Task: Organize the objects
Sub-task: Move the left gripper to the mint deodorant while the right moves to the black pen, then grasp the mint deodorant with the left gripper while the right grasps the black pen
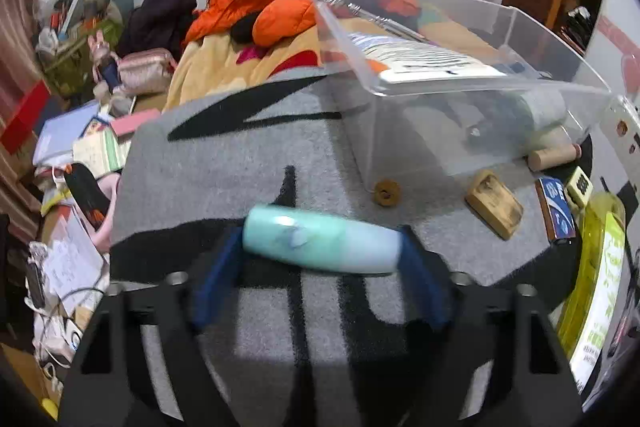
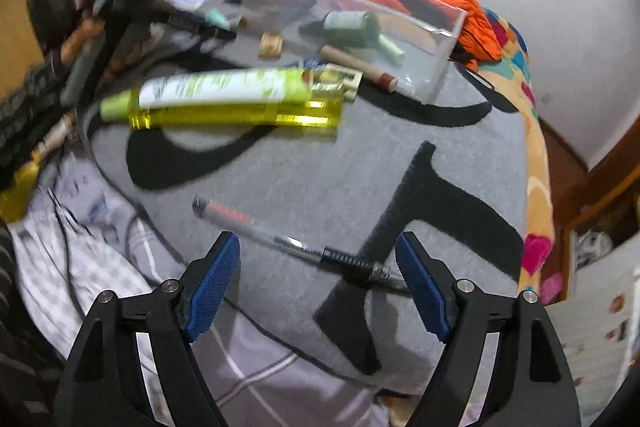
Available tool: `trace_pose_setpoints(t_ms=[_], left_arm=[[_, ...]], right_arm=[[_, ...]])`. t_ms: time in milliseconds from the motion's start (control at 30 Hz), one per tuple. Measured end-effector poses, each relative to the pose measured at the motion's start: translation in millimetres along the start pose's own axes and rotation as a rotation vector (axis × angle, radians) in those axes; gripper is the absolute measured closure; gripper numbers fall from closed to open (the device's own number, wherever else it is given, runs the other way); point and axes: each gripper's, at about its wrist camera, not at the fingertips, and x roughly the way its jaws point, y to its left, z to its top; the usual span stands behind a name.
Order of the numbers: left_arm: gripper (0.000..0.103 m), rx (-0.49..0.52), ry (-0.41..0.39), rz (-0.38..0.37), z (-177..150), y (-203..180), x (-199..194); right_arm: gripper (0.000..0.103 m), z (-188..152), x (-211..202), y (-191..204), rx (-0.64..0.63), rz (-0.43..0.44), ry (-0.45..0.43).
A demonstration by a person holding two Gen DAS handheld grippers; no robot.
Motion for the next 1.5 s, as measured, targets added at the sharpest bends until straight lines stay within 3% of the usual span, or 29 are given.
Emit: trace_pose_setpoints(t_ms=[200, 333, 533, 633, 933, 1500], left_arm=[[0.03, -0.004, 0.003, -0.023, -9.2, -2.3, -13.4], [0.03, -0.029, -0.011, -0.064, -17.9, -1.9, -30.9], [0.03, -0.063, -0.044, -0.124, -22.5, -8.5, -56.0], [0.03, -0.068, -0.059, -0.155, -22.0, -14.8, -65.5], [0.03, -0.039, -0.115, -0.194, -16.1, -38.1, -90.6], [0.03, -0.023, -0.247, -0.204, 18.4, -60.6, -120.1]], right_arm=[[0.031, 10.5, 11.5, -7.0, 0.041, 0.007, -0.012], [0.048, 16.7, 17.0, -14.3, 0.08, 0.046, -0.009], [0.084, 19.3, 20.3, -21.5, 0.141, 0.088, -0.016], [0.092, 18.4, 19.8, -24.5, 0.171, 0.099, -0.018], [0.095, 11.9, 5.6, -48.6, 0.277, 0.052, -0.05], [0.095, 71.8, -40.7, -84.7, 0.375, 0.02, -0.331]])
